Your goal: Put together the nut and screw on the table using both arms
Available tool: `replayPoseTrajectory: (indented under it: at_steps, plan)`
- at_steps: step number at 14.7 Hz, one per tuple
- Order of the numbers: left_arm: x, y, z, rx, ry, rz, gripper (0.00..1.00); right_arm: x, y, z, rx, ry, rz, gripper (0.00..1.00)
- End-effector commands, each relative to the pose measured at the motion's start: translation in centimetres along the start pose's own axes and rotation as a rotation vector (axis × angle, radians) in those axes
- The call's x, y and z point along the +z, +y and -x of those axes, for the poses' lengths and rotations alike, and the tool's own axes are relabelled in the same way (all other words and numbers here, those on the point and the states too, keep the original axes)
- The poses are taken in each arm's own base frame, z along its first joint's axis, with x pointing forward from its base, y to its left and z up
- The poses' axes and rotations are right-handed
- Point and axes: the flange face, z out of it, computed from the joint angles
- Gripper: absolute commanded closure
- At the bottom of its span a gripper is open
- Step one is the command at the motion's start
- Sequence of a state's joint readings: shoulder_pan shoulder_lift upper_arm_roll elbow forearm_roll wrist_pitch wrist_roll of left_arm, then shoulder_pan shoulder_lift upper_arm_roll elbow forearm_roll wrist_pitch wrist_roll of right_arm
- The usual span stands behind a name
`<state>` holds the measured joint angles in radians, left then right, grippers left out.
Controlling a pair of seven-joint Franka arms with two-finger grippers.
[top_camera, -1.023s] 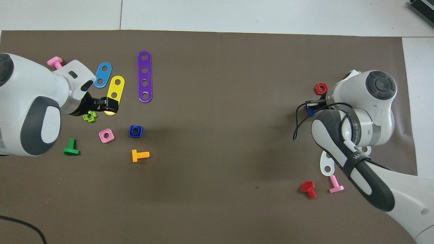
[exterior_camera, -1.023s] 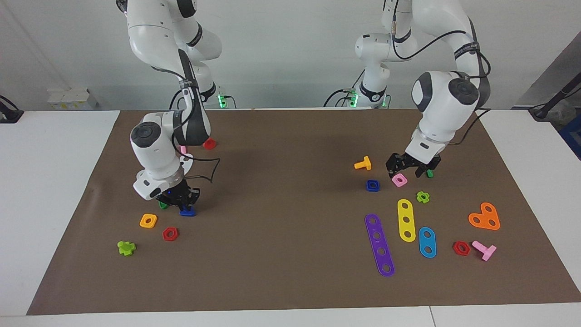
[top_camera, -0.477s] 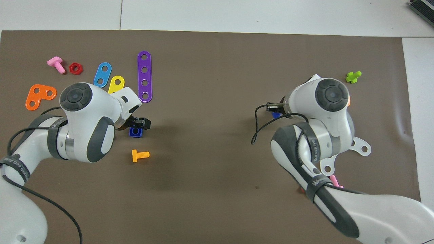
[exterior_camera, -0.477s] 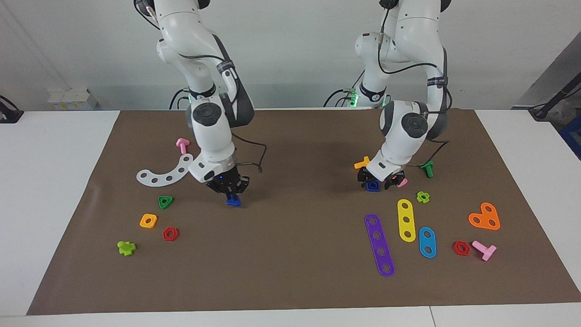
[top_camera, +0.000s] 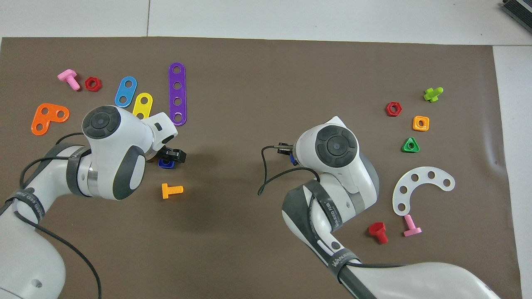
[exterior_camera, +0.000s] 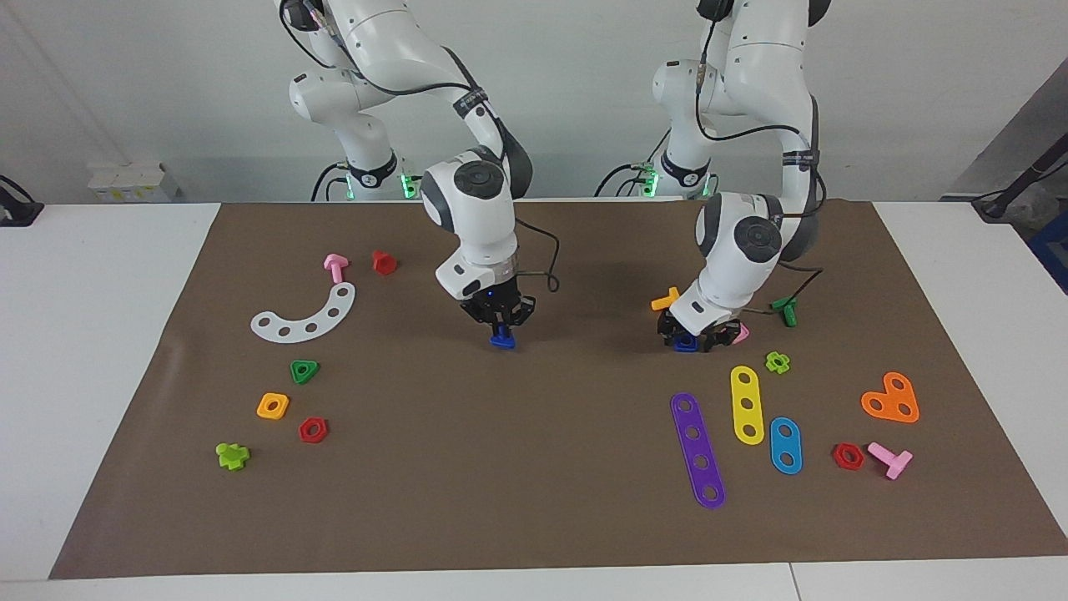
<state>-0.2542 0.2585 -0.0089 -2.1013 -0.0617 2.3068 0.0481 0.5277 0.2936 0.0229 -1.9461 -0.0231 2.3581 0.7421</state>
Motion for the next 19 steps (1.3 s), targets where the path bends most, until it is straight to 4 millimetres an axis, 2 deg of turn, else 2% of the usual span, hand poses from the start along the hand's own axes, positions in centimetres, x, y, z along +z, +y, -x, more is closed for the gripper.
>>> replayPoseTrajectory:
  at_steps: [1,3,4,5,6,7,9,11,13,15,19]
  plan:
    - [0.6,-0.5,1.0,0.013,0.0,-0.003,0.25,0.3,-0.7,0.7,0.027,-0.006,0.001,1.0]
    - [0.7,-0.2,1.3,0.02,-0.016,-0.004,0.41,0.7,-1.8,1.9,0.038,-0.011,0.002,1.0]
    - [0.8,-0.2,1.4,0.018,-0.033,-0.004,0.53,0.7,-1.9,2.0,0.038,-0.014,0.005,0.72]
    - [0.9,-0.2,1.7,0.018,-0.057,-0.002,0.71,0.6,-2.1,2.3,0.039,-0.015,0.005,0.22]
    - [0.9,-0.2,1.9,0.017,-0.076,-0.001,0.9,0.6,-2.4,2.6,0.039,-0.016,0.005,0.01]
    - [0.8,-0.2,1.9,0.014,-0.077,-0.001,1.0,0.4,-3.0,3.2,0.03,-0.016,0.003,0.01]
    - [0.1,-0.2,1.2,-0.015,-0.059,-0.001,1.0,-1.3,-2.5,2.5,0.041,-0.008,-0.002,0.01]
    - [-1.9,0.6,-0.6,-0.112,-0.012,-0.002,1.0,-4.2,-0.9,0.8,0.071,0.022,-0.023,0.01]
    - [-2.9,4.0,-2.1,-0.214,0.001,-0.002,1.0,-6.9,2.2,-1.4,0.109,0.037,-0.024,0.0]
    - [-4.0,8.1,-2.4,-0.268,-0.002,0.004,1.0,-9.6,5.7,-3.5,0.106,0.057,-0.03,0.0]
    - [-5.3,19.1,-1.8,-0.358,0.01,0.093,1.0,-15.1,14.0,-6.8,0.06,0.075,-0.018,0.0]
